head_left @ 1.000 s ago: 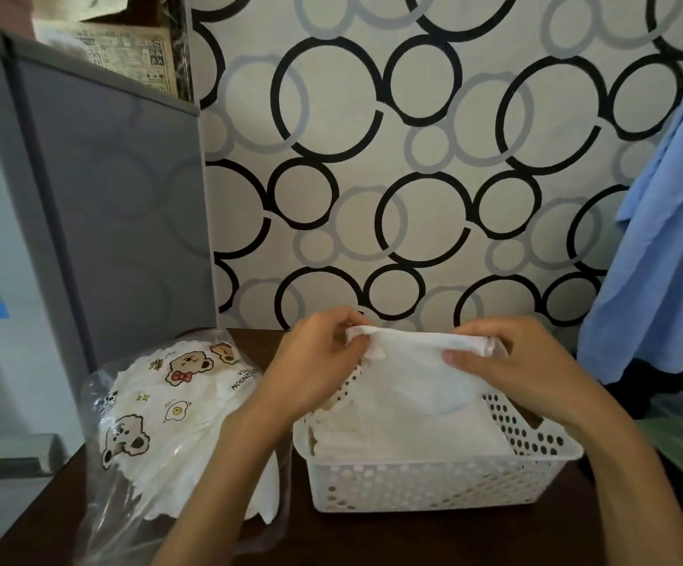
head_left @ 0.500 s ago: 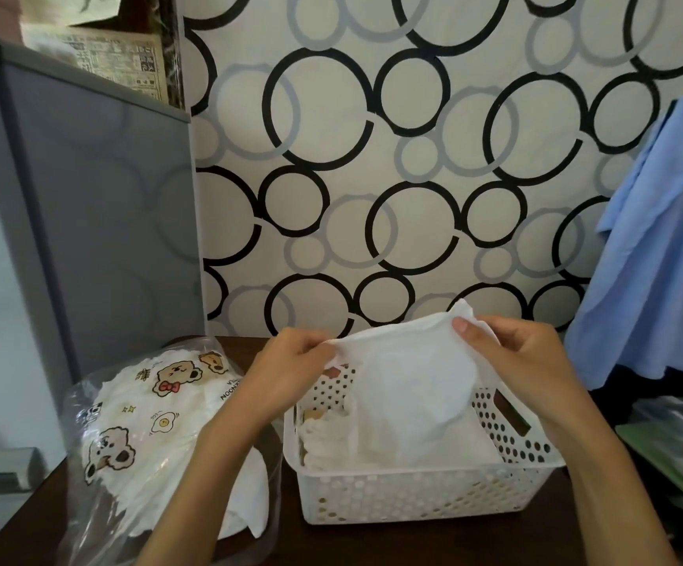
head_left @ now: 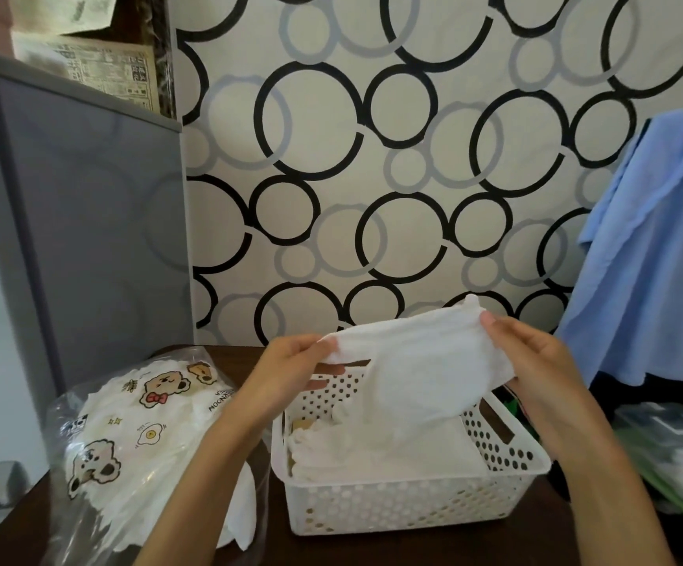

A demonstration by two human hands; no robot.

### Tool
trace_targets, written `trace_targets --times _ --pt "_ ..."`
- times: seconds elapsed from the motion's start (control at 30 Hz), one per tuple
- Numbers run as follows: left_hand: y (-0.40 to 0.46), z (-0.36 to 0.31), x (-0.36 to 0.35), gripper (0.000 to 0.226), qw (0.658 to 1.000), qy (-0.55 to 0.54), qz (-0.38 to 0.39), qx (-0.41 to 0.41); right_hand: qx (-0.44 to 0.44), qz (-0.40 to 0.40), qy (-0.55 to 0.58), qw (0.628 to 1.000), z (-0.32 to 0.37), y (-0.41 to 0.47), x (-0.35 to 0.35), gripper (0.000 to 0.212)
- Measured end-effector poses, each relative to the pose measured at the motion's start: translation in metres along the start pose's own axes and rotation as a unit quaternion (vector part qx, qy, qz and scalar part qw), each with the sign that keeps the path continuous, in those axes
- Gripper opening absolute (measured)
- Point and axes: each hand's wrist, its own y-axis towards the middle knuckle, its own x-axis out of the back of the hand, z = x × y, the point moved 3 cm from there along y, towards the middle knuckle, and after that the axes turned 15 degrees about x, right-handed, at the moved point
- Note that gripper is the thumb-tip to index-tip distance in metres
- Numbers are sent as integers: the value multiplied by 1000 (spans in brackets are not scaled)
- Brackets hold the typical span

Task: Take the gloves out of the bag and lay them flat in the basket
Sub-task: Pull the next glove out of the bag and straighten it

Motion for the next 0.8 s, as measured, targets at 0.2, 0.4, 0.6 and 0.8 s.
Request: trace_targets --times 0.2,0.4,0.6,0.8 --pt "-8 -8 -13 20 985 -161 -58 1 130 -4 -86 988 20 -7 -10 15" --pt "-19 -30 -3 23 964 -178 -181 -81 248 -71 -77 963 40 -19 -50 16" --pt "-32 -50 11 23 876 -38 -438 -199 165 -63 36 984 39 -22 -72 15" --pt "37 -14 -10 28 900 353 -245 -71 -31 67 -151 986 -36 -14 -27 25"
